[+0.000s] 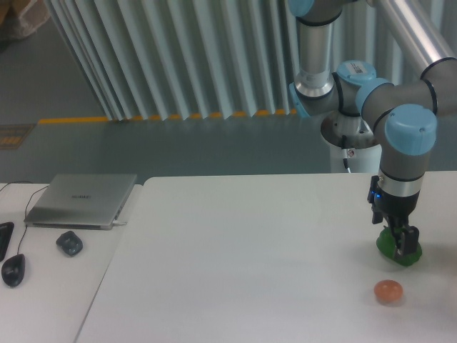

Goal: Place the red pepper on the table
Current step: 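Lower the held green pepper onto the table and open the gripper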

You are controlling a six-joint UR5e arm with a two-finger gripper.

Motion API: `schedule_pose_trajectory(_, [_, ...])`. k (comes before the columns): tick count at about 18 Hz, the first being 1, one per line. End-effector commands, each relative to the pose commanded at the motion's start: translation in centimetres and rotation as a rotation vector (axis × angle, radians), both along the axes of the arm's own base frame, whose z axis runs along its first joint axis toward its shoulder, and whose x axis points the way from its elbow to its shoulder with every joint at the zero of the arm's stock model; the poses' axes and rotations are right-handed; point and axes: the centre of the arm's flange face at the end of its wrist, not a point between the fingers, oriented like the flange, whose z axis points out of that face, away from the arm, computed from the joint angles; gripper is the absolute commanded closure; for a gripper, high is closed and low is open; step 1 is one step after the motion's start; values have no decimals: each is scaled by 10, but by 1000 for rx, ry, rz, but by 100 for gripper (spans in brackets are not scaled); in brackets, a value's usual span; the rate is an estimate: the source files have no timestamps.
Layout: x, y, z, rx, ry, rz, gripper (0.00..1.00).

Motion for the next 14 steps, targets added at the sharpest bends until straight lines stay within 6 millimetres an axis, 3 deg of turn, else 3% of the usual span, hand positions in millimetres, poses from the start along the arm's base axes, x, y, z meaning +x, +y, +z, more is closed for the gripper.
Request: schedule_pose_trajectory(14, [-1,-6,-2,-42,43,-8,0])
